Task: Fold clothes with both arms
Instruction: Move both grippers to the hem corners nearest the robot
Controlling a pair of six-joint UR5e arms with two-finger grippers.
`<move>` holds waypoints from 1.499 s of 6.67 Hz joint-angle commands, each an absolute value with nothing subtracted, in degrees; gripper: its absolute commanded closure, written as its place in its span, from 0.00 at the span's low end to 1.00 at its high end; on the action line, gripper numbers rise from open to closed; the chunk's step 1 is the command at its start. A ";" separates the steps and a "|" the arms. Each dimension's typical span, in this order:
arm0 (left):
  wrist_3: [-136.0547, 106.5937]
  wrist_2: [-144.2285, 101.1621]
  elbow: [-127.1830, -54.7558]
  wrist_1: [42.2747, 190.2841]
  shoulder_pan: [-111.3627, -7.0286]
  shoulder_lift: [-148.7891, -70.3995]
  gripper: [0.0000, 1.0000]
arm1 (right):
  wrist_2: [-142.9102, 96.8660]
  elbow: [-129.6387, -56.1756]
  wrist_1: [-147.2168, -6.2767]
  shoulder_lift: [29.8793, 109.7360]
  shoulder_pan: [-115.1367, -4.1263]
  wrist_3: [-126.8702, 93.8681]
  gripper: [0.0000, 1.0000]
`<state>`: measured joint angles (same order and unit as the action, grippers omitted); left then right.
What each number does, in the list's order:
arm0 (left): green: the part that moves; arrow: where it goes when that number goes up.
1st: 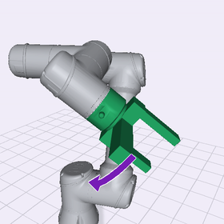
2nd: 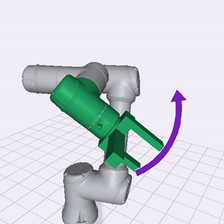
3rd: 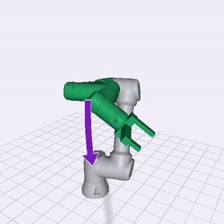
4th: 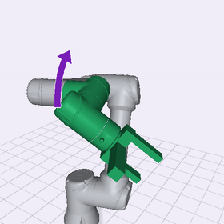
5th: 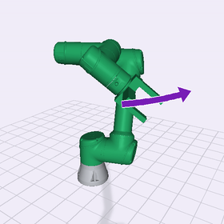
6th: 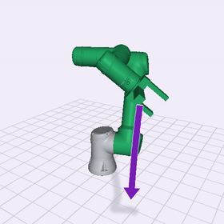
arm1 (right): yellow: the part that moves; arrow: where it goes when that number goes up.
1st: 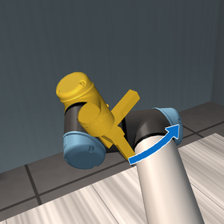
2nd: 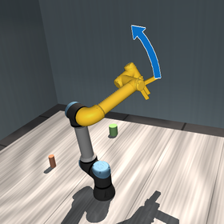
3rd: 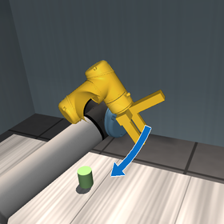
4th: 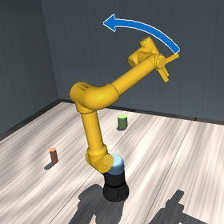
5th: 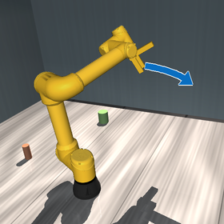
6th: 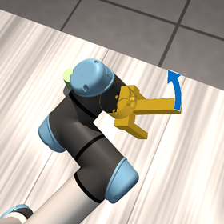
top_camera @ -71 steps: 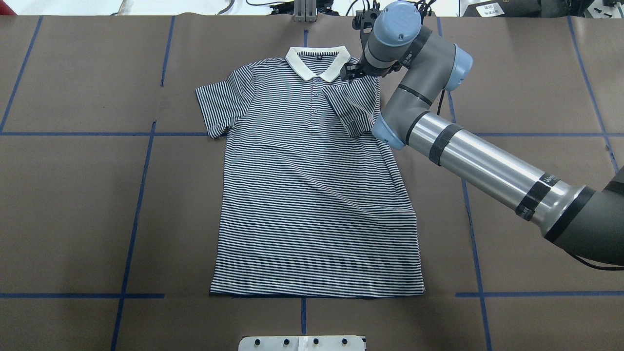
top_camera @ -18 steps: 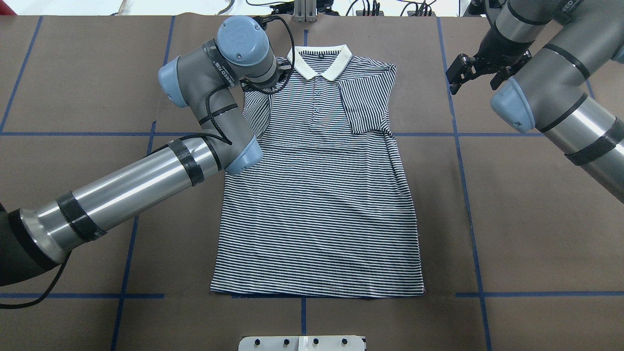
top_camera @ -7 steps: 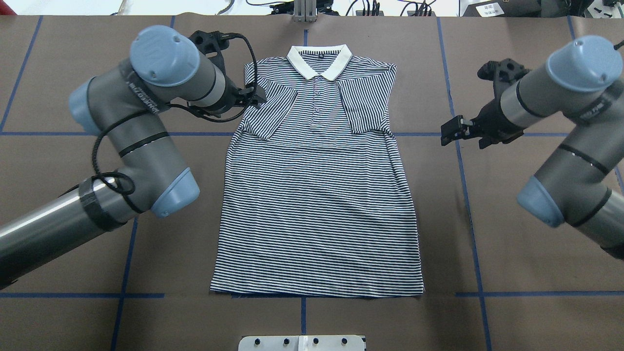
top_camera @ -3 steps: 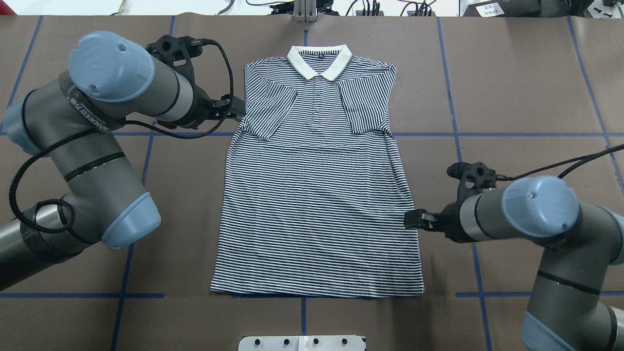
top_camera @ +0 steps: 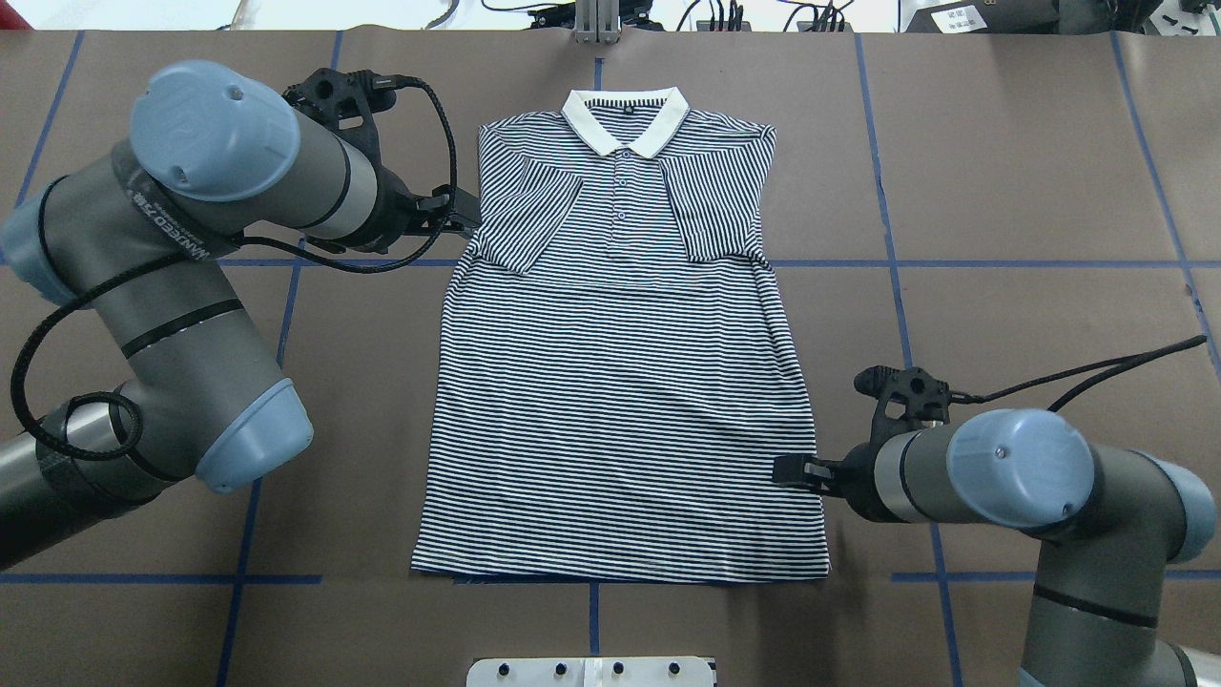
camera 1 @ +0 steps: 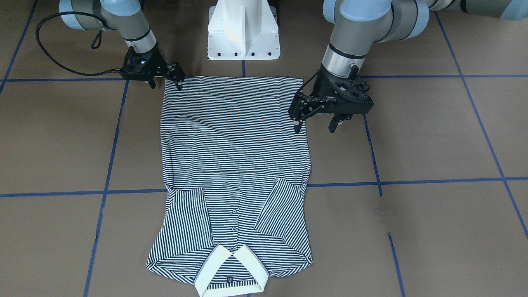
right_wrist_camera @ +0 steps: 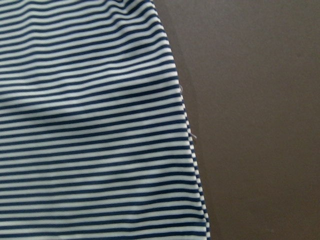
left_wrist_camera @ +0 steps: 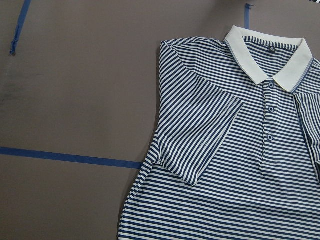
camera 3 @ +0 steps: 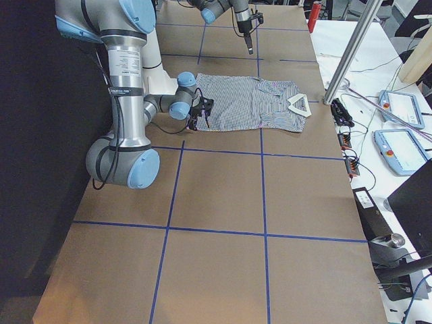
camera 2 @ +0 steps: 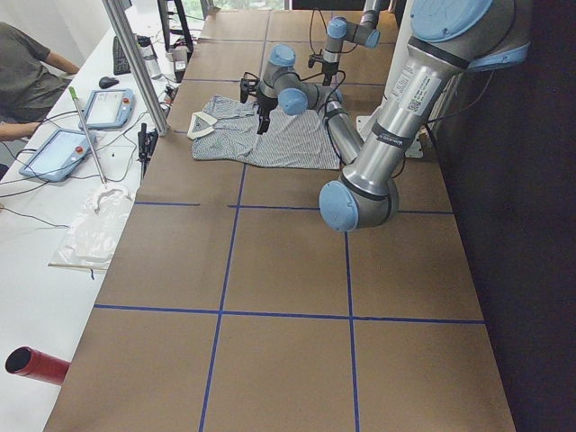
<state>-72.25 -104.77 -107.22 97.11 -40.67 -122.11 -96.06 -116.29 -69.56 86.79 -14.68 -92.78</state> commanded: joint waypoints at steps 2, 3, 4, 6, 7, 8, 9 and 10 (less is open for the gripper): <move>-72.25 -104.77 -108.10 96.68 -40.34 -122.34 0.00 | -95.71 -116.28 -70.84 86.84 -12.66 -94.57 0.10; -72.25 -104.77 -108.63 96.68 -40.34 -122.17 0.00 | -95.97 -116.19 -70.84 86.84 -12.66 -94.57 0.29; -72.25 -104.77 -108.72 96.68 -40.34 -122.26 0.00 | -96.76 -116.37 -70.84 87.01 -12.74 -94.57 0.50; -72.25 -104.77 -108.72 96.68 -40.34 -122.17 0.00 | -97.03 -116.63 -70.84 87.01 -12.83 -94.48 1.00; -72.25 -104.77 -108.72 96.68 -40.34 -122.34 0.00 | -97.03 -116.63 -71.27 87.19 -12.92 -94.48 1.00; -72.25 -104.77 -108.72 96.68 -40.34 -122.34 0.00 | -96.77 -117.24 -71.54 87.19 -12.92 -94.57 1.00; -72.94 -105.03 -108.81 96.59 -40.17 -122.26 0.00 | -96.85 -119.16 -71.63 88.06 -12.92 -94.57 1.00; -75.91 -106.68 -111.24 95.46 -38.77 -120.34 0.00 | -97.03 -121.18 -71.63 88.50 -13.09 -94.48 1.00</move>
